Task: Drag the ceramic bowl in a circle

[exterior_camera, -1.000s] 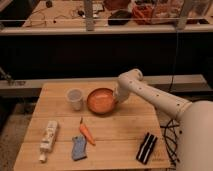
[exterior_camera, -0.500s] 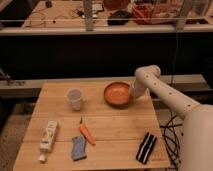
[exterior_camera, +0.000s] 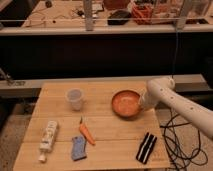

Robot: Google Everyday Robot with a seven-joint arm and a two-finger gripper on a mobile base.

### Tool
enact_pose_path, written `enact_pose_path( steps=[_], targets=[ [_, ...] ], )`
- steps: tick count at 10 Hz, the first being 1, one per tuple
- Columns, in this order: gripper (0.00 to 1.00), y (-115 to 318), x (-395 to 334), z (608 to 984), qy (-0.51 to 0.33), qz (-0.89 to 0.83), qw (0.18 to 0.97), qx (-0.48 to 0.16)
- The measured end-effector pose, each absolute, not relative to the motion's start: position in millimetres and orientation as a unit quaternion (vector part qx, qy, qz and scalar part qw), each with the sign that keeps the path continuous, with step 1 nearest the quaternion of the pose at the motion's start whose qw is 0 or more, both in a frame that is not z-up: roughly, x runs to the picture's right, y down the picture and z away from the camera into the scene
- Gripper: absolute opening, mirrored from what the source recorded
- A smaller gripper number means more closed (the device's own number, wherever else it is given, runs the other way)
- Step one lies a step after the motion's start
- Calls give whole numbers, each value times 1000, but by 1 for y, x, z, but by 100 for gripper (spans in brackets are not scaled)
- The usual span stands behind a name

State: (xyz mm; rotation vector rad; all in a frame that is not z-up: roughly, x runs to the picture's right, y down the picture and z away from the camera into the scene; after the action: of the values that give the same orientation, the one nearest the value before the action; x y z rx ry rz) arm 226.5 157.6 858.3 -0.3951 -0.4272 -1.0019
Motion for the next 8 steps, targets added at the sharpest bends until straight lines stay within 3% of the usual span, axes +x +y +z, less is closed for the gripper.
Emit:
enact_pose_path(
  steps=[3,8],
  targets=[
    [0,184,178,840,-224,-512,812,-170],
    [0,166,91,856,-260,-585,757,-134]
  ],
)
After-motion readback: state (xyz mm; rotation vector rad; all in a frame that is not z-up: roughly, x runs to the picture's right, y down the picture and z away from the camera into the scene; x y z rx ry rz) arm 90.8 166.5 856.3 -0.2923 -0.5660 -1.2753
